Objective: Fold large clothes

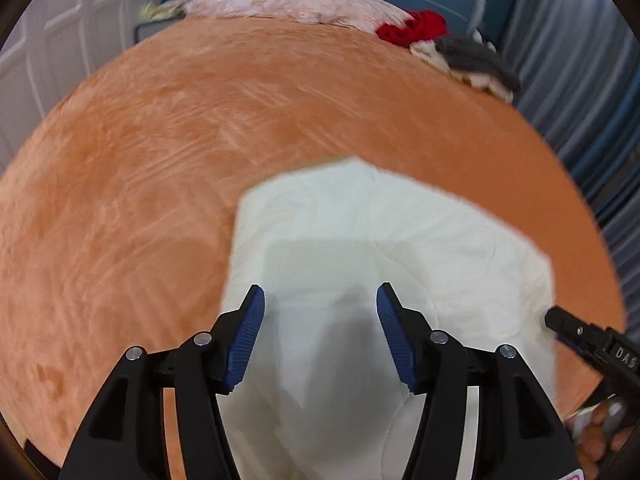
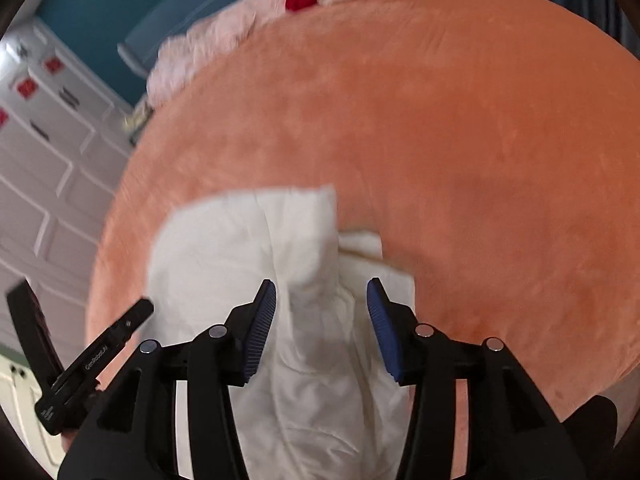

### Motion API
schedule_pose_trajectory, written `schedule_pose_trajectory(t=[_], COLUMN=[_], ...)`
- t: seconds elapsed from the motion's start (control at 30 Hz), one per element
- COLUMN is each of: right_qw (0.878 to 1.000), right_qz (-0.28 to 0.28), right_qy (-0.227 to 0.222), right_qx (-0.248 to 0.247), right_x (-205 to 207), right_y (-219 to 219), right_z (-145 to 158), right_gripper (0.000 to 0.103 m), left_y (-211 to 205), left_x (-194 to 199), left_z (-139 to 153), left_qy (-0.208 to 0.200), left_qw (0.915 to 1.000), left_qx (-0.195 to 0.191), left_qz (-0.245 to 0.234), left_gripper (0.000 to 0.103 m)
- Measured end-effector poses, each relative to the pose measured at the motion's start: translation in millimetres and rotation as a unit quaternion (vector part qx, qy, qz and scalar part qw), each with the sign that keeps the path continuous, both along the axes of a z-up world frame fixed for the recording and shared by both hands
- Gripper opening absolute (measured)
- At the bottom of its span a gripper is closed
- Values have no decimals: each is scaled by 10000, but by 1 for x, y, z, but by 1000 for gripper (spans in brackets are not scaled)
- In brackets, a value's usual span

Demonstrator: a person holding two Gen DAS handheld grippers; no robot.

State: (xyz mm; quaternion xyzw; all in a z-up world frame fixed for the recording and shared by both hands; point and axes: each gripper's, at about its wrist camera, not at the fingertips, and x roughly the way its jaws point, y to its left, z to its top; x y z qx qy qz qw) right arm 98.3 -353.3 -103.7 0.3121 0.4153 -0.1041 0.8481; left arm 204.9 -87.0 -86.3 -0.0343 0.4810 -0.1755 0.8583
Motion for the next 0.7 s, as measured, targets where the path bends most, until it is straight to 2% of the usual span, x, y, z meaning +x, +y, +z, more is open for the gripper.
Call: schedule_pose_trajectory(t=[0.07,0.13,0.2,0.23,0.27,0.3,0.33,0.4,0.47,0.5,0.57,0.7], right_qw=[9995,9986,9968,9963,9960,9965,9972,9991,9989,9985,9986,9983], right_qz=[-184,-225,-226,-189,-136,-86,-62,47,141,192,149,138], right_qy=[-152,-120,106,137,157,80,-91,-390,-283,-87,181,404], right_qx=[204,453,761,833,863,827,736,147,-341,-510,-482,-387], right_x=[10,26,48,54,60,63,62,57,60,66,74,82], right_y=[-7,-9,-9,-8,-6,-3,2,12,19,20,16,10], right_z=[8,4,-11,-16,-19,-18,-12,3,4,-4,-24,-44], right_gripper=[59,59,58,42,19,12,10,9,9,9,10,11], left_y=[7,9,6,2,0,-3,-8,-15,-26,-32,-38,-47], left_x=[15,32,45,53,57,61,64,66,66,65,65,67], left_z=[11,20,21,18,16,12,8,0,-12,-19,-29,-40], left_qy=[100,207,341,468,530,595,646,695,671,657,637,581], left_qw=[9996,9986,9978,9971,9968,9964,9962,9962,9972,9977,9979,9980], left_qx=[-143,-366,-462,-494,-506,-501,-493,-462,-279,-133,-7,211], left_qz=[209,329,336,339,332,336,321,245,160,131,125,127], left_gripper=[57,57,57,57,57,57,56,56,56,56,56,56])
